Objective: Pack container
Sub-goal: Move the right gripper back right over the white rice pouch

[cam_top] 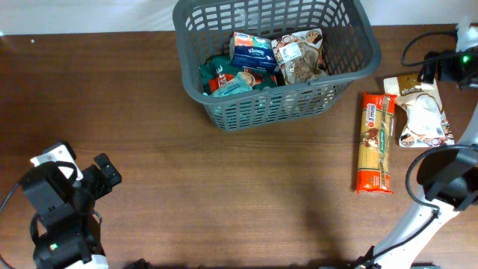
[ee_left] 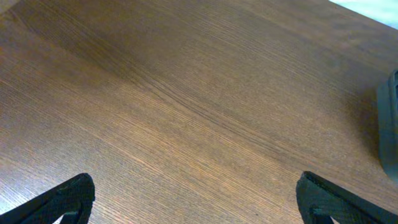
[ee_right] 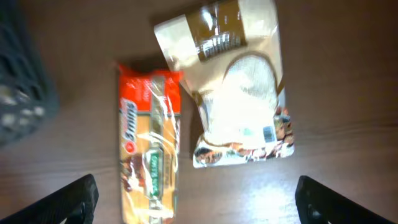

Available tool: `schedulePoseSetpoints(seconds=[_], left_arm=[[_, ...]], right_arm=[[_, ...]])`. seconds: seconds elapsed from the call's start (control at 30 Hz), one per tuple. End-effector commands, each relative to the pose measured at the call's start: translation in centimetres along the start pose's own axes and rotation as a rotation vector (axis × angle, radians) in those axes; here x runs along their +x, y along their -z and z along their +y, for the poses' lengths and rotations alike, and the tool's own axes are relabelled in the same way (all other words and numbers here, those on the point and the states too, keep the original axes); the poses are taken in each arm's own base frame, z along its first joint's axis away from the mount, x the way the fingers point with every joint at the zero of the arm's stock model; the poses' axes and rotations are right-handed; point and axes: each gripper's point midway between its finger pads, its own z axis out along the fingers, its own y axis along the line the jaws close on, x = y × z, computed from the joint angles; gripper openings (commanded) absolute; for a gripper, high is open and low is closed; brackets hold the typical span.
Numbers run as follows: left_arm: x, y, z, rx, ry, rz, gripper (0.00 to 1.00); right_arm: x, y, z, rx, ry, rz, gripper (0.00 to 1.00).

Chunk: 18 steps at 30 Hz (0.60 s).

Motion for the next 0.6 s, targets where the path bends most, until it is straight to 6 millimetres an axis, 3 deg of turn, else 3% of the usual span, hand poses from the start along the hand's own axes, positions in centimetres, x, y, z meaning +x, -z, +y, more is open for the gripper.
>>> schedulePoseSetpoints(seconds=[0.0,0.2,0.43,0.57], left_arm=[[0.1,0.0,-0.3,0.014,-0.029,0.000,0.99],[0.2,0.0,-0.3,0.014,-0.029,0.005,0.99],[0.3,0.0,-0.3,0.014,-0.051,0.009,0.99],[0.6,0.0,-0.3,0.013,-0.050,0.020,0.99]], right_arm=[[0.9,-3.2,-0.6,-0.002,0.026,0.057,0.99],[1.5,-6.1,-0.7,-0.019,0.167,0.082,0.99],[2.5,-8.1,-4.8,0.084,0.028,0.096,0.99],[3.3,-8.2,-7.0,0.093,-0.024,0.095,0.99]])
